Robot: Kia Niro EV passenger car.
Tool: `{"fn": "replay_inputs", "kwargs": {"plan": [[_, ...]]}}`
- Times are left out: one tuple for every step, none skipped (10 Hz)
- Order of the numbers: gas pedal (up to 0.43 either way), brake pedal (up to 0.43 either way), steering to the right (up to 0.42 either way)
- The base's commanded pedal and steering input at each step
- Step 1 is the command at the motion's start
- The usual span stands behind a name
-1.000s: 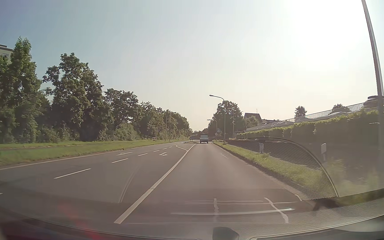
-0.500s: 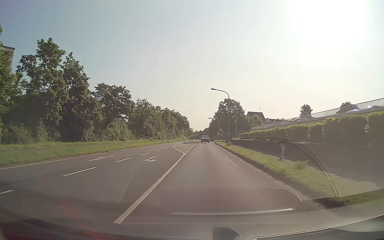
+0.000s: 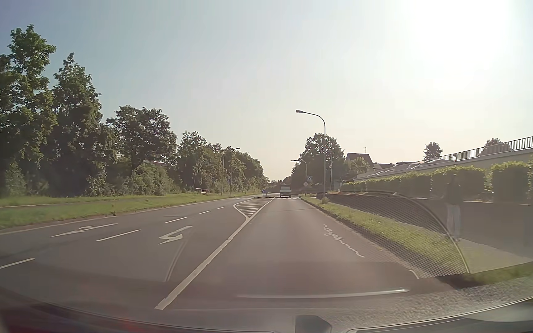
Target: Follow the waypoints while adhering to traffic rules and regulations
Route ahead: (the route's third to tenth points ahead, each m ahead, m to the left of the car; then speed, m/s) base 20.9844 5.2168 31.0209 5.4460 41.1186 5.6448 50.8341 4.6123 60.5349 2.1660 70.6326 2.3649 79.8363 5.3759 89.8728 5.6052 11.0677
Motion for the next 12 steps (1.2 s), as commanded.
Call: {"fn": "replay_inputs", "kwargs": {"plan": [[0.067,0.03,0.0],[0.067,0.03,-0.001],[0.067,0.03,0.0],[0.067,0.03,-0.001],[0.067,0.03,-0.001],[0.067,0.03,-0.001],[0.067,0.03,-0.001],[0.067,0.03,0.002],[0.067,0.03,0.005],[0.067,0.03,0.007],[0.067,0.03,0.007],[0.067,0.03,0.007]]}}
